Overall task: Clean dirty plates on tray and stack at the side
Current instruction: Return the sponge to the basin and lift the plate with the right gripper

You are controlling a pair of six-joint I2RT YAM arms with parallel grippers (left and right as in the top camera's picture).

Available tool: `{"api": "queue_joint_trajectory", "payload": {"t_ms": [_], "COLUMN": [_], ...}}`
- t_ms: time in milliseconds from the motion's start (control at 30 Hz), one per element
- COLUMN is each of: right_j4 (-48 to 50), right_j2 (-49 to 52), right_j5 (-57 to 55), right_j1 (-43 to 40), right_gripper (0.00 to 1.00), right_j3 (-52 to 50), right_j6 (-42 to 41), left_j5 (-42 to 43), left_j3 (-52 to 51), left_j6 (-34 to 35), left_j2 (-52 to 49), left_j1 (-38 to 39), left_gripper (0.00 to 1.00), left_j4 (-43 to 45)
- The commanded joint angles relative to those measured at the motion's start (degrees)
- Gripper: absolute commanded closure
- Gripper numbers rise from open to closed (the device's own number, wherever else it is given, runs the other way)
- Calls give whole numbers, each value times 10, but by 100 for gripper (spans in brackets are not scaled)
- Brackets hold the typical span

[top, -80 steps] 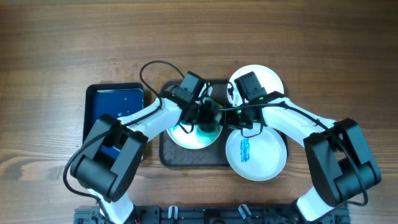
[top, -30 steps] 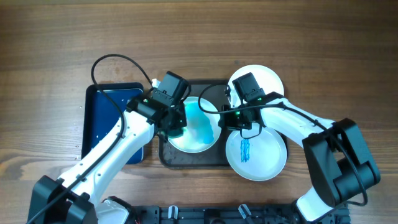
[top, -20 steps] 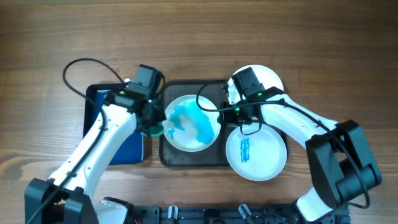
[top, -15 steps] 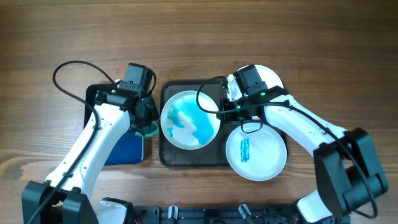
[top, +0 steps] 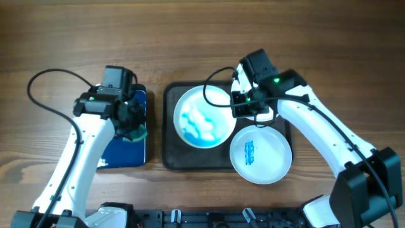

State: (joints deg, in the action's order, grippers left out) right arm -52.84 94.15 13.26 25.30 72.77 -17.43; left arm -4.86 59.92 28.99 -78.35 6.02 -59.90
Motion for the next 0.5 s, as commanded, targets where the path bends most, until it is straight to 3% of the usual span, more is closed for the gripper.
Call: {"api": "queue_joint_trajectory", "payload": {"t_ms": [0, 467], "right_j4": [-26, -87], "right_j2": [-14, -8], "right_j5": [-63, -142], "right_j1": [-4, 10], "right_gripper": [95, 95], "right_j3": [52, 110], "right_j6": [8, 45], "left_j5": [-11, 3], "left_j3": [9, 9], "left_j6": [-25, -33], "left_j2": [11, 11], "left_j1": [-42, -86], "left_gripper": [96, 96], "left_j4": [-11, -12]}}
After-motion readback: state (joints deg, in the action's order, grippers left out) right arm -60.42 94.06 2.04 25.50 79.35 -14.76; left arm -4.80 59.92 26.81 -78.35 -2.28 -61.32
